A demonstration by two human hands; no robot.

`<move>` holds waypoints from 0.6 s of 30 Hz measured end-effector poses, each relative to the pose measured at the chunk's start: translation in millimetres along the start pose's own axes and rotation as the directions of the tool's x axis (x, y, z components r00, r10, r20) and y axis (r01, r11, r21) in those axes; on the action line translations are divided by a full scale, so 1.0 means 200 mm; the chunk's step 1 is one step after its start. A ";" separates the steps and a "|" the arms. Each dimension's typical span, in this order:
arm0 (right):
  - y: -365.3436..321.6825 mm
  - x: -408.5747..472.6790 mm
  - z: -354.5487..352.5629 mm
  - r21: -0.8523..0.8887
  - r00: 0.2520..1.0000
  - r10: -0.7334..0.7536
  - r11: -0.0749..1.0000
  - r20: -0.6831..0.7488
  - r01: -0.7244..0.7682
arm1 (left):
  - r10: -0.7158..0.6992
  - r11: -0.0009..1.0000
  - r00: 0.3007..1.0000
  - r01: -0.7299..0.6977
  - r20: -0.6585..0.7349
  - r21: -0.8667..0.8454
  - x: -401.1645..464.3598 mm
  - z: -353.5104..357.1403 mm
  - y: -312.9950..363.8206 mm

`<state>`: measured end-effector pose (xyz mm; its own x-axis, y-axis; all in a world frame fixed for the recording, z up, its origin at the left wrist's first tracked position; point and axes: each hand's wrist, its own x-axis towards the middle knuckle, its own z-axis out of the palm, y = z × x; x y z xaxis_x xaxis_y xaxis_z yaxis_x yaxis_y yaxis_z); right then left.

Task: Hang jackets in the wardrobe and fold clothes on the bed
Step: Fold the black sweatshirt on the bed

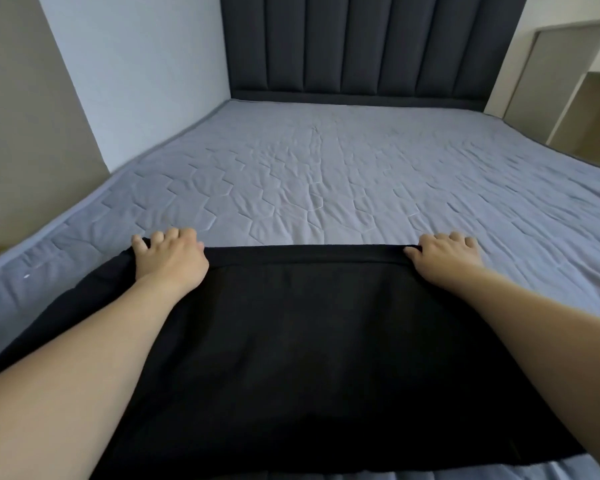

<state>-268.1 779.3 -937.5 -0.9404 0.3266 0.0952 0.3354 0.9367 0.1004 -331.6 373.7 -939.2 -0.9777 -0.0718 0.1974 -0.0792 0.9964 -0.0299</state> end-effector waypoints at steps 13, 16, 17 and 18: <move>-0.24 -0.07 -0.15 -0.051 0.983 -0.096 0.995 -0.155 0.089 | 0.172 0.932 0.984 -0.179 -0.052 -0.316 -0.18 -0.11 0.33; -0.21 -0.22 -0.08 0.115 0.998 -0.063 0.991 -0.012 0.064 | 0.338 0.913 0.933 -0.293 0.125 -0.283 -0.41 -0.01 0.44; -0.18 -0.32 -0.01 0.156 0.997 -0.072 0.985 0.020 0.068 | 0.359 0.920 0.925 -0.328 0.127 -0.213 -0.47 0.05 0.44; -0.14 -0.39 0.06 0.193 0.997 -0.078 0.979 0.026 0.072 | 0.361 0.924 0.926 -0.340 0.107 -0.176 -0.51 0.09 0.43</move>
<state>-204.0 729.2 -959.2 -0.9648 0.2556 0.0616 0.2500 0.9644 -0.0864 -243.1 466.0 -979.1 -0.9552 0.2883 0.0672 0.2931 0.9530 0.0774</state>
